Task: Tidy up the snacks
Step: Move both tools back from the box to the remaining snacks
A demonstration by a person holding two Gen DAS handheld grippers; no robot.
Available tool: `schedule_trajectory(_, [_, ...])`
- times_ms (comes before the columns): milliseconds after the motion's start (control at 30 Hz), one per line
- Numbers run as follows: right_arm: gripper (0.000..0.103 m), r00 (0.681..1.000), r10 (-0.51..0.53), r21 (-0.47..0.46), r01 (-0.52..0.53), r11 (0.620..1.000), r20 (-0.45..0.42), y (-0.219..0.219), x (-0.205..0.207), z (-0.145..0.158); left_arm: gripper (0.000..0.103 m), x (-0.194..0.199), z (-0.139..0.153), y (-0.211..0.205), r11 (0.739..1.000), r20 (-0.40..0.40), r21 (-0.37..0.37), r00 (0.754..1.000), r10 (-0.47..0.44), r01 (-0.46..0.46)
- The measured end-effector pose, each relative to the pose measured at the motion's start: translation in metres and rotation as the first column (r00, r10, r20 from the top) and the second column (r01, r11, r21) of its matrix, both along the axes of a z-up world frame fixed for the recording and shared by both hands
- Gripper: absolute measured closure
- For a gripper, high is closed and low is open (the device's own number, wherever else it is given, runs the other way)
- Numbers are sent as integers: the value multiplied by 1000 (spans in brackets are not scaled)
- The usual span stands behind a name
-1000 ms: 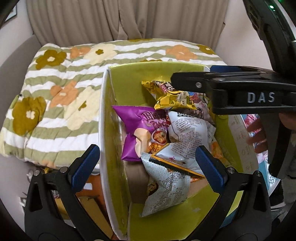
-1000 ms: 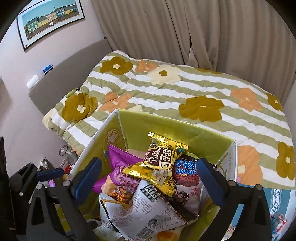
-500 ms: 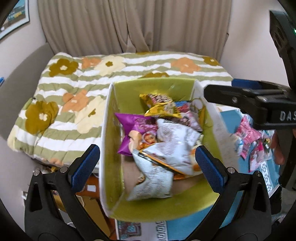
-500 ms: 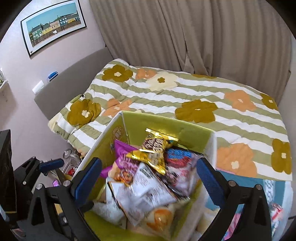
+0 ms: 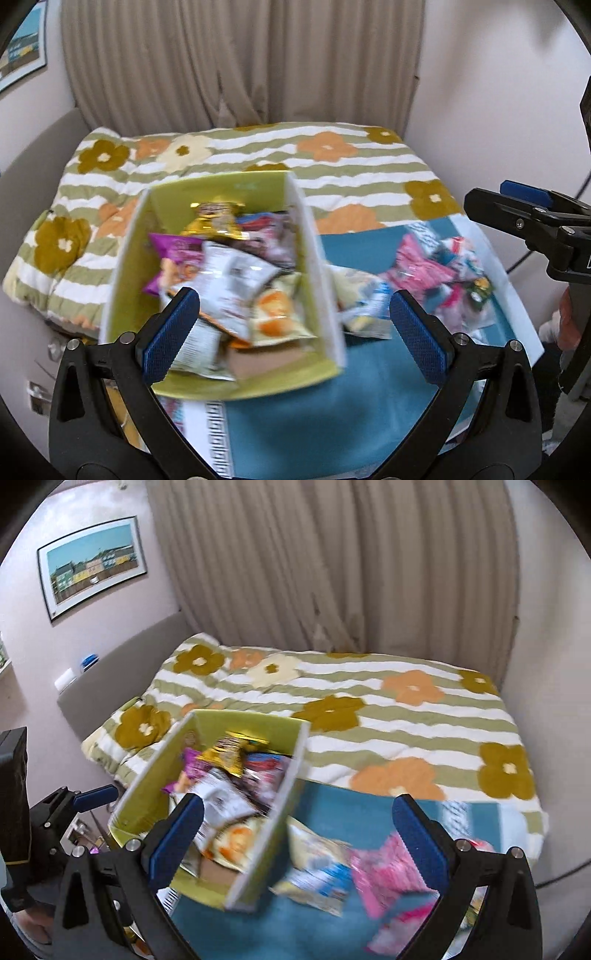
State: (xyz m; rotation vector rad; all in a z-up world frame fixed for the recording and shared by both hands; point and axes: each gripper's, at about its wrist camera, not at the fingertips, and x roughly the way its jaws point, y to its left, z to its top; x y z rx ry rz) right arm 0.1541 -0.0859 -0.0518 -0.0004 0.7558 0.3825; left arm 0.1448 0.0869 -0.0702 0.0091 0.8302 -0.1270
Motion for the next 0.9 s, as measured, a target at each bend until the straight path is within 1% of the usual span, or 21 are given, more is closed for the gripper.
schedule_trajectory(133, [1,998,-60,-6,60,998,-10,-48,-20,-2,1,-14,0,-39,999,0,-22,1000,-31,31])
schedule_trajectory(267, [1,994,-105,-13,105,994,-17,-89,-36,-6,1,-25,-7,-79,998,-8,-27,998,-60,59])
schedule_trajectory(500, [1,982,-179,-22,178,984,-65,-157,-53,-34,1,-34,-33,-139,992,-66,-44,990,-122,119])
schedule_trajectory(700, [1,958,-254,-16,255,967,-134,-189,-56,-66,1,-28,-59,-179,980,-112,-44,974,-199,195])
schedule_trajectory(767, [1,948,-280,-11,281,960,-155,-196,-56,-78,1,-21,-72,-190,973,-128,-49,965,-228,223])
schedule_trajectory(900, [1,915,-352,-9,358,934,-197,-205,-50,-106,1,-6,-101,-206,959,-171,-56,944,-283,278])
